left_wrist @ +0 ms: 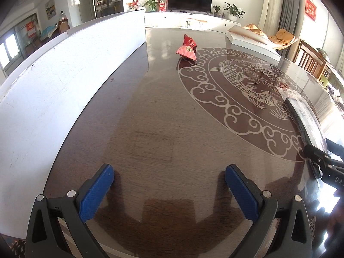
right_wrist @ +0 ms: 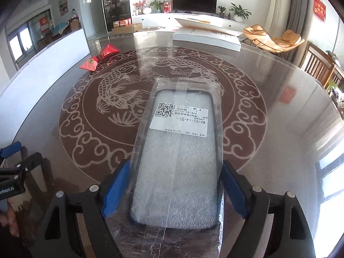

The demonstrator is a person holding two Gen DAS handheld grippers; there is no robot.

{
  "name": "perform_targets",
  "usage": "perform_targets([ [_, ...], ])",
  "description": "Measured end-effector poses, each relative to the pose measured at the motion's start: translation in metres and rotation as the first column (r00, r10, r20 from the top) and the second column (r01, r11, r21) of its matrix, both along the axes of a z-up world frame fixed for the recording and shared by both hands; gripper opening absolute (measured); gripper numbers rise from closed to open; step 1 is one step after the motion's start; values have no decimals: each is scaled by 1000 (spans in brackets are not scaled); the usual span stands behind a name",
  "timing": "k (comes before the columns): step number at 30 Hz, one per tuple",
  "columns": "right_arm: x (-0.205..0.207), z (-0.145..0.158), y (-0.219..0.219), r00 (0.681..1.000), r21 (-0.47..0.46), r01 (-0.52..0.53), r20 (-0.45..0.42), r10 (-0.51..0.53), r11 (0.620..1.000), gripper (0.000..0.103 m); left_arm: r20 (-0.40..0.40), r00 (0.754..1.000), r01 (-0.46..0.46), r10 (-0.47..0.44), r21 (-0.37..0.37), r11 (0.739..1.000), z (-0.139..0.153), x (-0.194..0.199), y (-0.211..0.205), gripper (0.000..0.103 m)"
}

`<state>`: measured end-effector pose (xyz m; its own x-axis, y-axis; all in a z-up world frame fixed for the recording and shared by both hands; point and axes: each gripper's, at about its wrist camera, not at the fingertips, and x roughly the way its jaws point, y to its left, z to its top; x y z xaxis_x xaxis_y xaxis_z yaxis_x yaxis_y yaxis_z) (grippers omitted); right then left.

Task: Organize objects
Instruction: 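Hold the clear package in the right tool while the left tool moves toward the red packets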

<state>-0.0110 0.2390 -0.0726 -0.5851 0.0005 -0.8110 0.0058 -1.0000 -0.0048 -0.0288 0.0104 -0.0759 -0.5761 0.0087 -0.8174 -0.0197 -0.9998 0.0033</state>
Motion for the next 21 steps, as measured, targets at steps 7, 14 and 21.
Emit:
perform_targets([
  [7,-1,-4,-3,1000,7,3,6,-3,1000,103,0,1000,0,0,0,1000,0,0,-1,103],
  [14,-2,-4,-2,1000,7,3,6,-3,1000,103,-1,1000,-1,1,-1,1000,0,1,-1,103],
  [21,-2,-4,-2,1000,7,3,7,-3,1000,103,-1,1000,-1,1,-1,1000,0,0,0,103],
])
